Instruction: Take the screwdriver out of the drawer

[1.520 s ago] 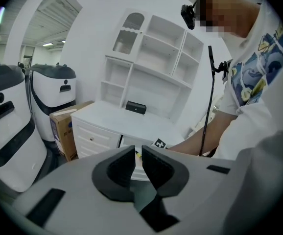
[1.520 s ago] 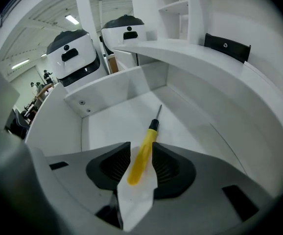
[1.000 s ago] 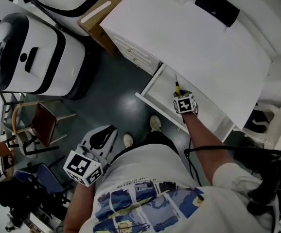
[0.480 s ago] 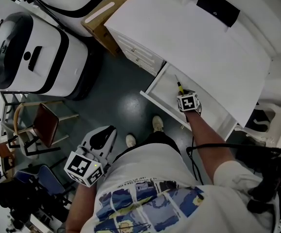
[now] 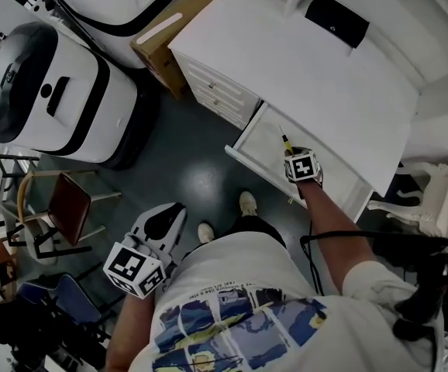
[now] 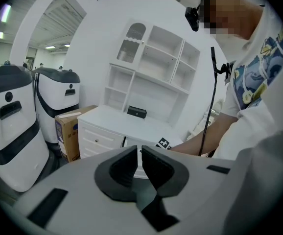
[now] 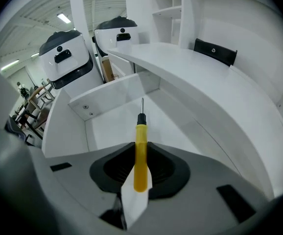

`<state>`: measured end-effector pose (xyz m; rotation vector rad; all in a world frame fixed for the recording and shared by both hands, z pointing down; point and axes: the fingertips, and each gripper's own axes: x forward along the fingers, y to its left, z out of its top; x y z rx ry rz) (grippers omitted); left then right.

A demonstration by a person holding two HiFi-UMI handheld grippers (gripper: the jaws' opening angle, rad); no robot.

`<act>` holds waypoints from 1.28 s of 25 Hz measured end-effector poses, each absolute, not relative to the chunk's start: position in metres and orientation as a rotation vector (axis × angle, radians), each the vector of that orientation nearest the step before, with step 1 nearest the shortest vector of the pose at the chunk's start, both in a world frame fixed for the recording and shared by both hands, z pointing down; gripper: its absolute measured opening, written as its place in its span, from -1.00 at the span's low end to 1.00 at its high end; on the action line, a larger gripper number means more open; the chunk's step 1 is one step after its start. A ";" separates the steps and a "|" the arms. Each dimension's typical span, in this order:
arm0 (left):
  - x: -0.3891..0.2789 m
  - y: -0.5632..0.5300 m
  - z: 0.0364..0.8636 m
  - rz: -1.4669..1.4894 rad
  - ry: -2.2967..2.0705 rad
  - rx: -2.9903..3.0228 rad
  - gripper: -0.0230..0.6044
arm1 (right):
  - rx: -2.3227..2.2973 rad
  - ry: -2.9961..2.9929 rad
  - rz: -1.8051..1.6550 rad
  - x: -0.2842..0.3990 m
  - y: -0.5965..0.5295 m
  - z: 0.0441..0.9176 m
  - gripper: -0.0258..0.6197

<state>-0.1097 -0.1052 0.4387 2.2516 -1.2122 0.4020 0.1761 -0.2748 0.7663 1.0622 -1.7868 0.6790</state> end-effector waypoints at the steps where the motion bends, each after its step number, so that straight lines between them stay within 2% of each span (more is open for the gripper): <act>1: -0.111 -0.102 0.438 0.399 -1.208 2.258 -0.83 | 1.065 -1.793 0.673 0.176 -0.273 0.761 -0.63; 16: -0.141 -0.066 0.431 0.350 -1.161 2.364 -0.86 | 1.113 -1.878 0.642 0.161 -0.223 0.676 -0.63; 32: -0.169 -0.014 0.428 0.307 -1.108 2.431 -0.88 | 1.062 -2.037 0.628 0.088 -0.126 0.587 -0.63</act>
